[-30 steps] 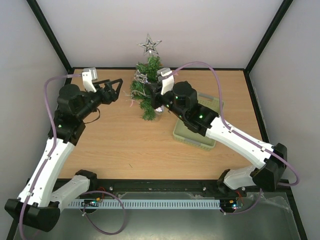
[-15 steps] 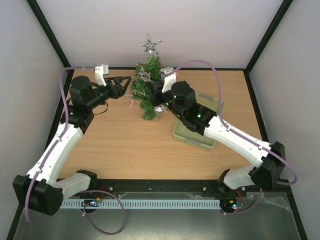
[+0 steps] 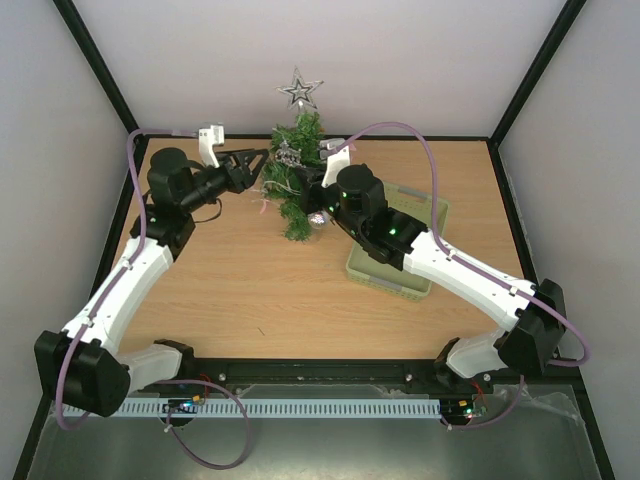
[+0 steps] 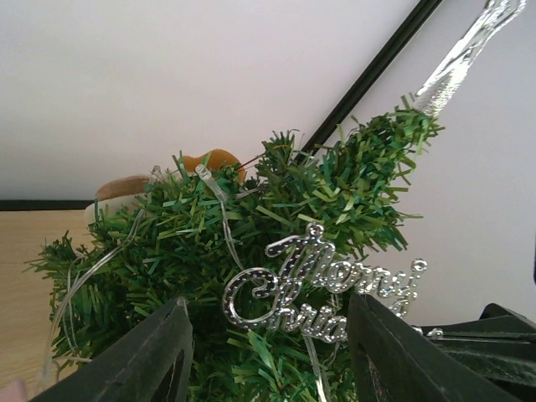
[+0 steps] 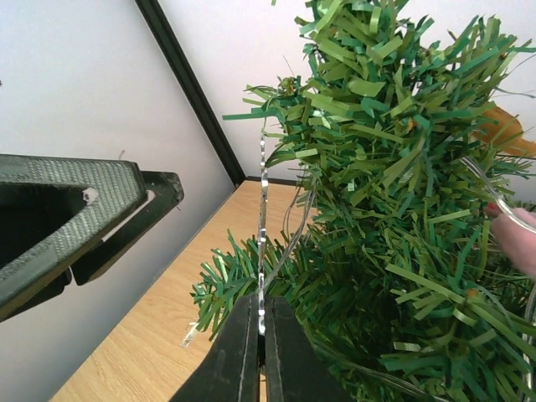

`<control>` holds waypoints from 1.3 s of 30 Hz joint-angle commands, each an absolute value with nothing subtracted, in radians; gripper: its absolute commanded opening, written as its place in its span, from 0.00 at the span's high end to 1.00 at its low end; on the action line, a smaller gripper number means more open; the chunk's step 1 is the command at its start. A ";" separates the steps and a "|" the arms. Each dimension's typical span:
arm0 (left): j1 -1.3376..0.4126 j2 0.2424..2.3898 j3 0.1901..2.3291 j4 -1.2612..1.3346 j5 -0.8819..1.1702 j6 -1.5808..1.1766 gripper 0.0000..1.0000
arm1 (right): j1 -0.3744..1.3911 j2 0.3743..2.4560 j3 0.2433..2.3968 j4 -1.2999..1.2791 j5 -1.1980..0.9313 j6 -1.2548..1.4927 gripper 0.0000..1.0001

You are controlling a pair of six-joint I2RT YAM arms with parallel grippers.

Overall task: Decorate the small christmas tree
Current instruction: Place the decoration item on the Christmas tree.

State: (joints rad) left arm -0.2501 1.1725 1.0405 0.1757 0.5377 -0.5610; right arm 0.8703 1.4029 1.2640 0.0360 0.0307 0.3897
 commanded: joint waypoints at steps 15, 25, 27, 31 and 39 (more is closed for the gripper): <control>-0.274 1.266 1.015 0.264 0.570 -0.560 0.51 | 0.857 1.389 1.245 0.036 0.102 0.425 0.90; -0.281 1.287 1.015 0.272 0.562 -0.555 0.54 | 0.857 1.359 1.241 0.008 0.122 0.410 0.85; -0.281 1.288 1.016 0.272 0.562 -0.554 0.54 | 0.857 1.354 1.243 0.003 0.128 0.405 0.85; -0.281 1.280 1.017 0.267 0.552 -0.551 0.54 | 0.857 1.344 1.245 -0.006 0.135 0.393 0.84; -0.281 1.236 1.045 0.214 0.509 -0.544 0.43 | 0.857 1.287 1.255 -0.070 0.117 0.360 0.69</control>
